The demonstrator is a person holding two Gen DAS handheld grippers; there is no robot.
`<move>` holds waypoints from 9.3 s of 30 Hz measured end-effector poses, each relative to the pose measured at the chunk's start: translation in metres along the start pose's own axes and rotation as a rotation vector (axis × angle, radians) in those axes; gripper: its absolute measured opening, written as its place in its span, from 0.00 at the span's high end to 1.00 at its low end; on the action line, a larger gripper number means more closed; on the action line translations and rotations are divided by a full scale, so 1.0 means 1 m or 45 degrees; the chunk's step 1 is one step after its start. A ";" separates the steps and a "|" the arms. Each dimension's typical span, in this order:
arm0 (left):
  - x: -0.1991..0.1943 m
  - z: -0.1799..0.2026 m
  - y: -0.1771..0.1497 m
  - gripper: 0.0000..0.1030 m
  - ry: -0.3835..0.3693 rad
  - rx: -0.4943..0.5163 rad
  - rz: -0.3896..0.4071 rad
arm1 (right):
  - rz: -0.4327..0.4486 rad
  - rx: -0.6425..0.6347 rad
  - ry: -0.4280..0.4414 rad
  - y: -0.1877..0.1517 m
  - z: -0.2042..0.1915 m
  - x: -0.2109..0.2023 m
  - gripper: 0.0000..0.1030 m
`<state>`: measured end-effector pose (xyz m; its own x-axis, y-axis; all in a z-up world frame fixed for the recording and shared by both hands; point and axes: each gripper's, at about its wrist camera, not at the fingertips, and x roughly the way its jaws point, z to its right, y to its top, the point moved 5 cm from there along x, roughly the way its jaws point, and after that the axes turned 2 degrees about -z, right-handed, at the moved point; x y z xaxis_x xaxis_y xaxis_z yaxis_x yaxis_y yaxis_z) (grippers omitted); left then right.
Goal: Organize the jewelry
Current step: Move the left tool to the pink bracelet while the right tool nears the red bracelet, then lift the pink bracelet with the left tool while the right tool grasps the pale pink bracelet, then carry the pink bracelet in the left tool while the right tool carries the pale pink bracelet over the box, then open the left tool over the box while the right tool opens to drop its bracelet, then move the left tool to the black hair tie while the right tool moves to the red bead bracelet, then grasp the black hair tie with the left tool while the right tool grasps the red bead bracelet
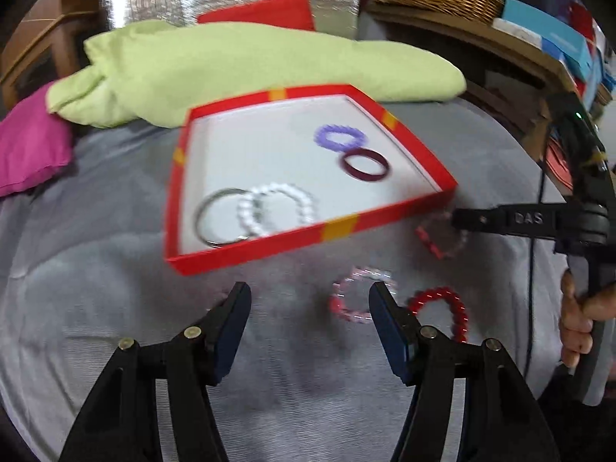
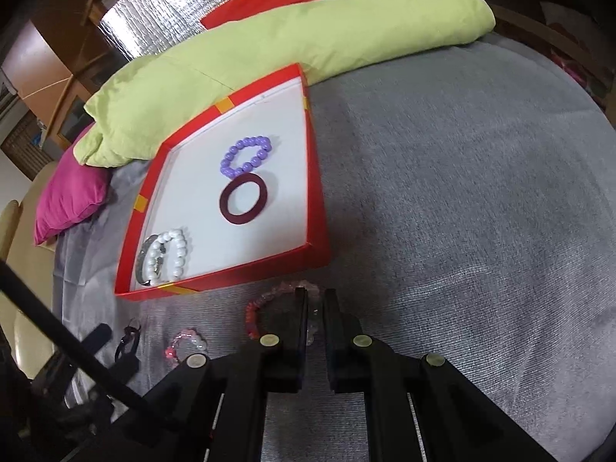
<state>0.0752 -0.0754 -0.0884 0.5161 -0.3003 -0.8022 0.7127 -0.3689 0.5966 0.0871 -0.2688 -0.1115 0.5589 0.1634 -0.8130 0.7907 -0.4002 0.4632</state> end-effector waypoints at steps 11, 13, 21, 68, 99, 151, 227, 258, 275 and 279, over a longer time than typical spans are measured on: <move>0.032 0.020 -0.004 0.68 -0.086 0.037 -0.094 | -0.034 -0.008 -0.009 -0.001 0.002 0.007 0.91; 0.039 0.023 -0.004 0.74 -0.092 0.046 -0.099 | -0.036 -0.024 -0.016 -0.002 0.001 0.008 0.89; 0.033 0.025 -0.002 0.92 -0.088 0.074 -0.056 | -0.023 -0.133 -0.029 -0.003 -0.006 0.007 0.91; -0.053 -0.064 0.024 0.92 0.081 -0.264 0.328 | 0.284 -0.200 0.430 0.005 -0.072 -0.065 0.91; -0.039 -0.073 0.031 0.92 0.190 -0.298 0.284 | 0.299 -0.198 0.417 0.017 -0.086 -0.049 0.91; 0.067 -0.110 0.114 0.67 -0.043 -0.385 0.119 | 0.172 0.118 0.484 0.104 -0.100 0.066 0.76; -0.024 -0.109 -0.045 0.29 0.424 -0.331 -0.097 | -0.134 -0.333 0.164 -0.062 -0.041 -0.020 0.53; 0.021 -0.069 -0.022 0.41 0.118 -0.275 -0.101 | -0.066 -0.277 -0.007 -0.052 -0.022 -0.008 0.88; 0.015 -0.074 -0.024 0.89 0.217 -0.268 -0.092 | -0.056 -0.276 -0.014 -0.052 -0.023 -0.007 0.88; 0.014 -0.072 -0.026 0.90 0.217 -0.258 -0.094 | -0.057 -0.274 -0.011 -0.052 -0.023 -0.007 0.88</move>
<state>0.0983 -0.0073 -0.1170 0.5197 -0.1202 -0.8459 0.8229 -0.1957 0.5334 0.0480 -0.2284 -0.1220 0.5203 0.1683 -0.8372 0.8505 -0.1907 0.4902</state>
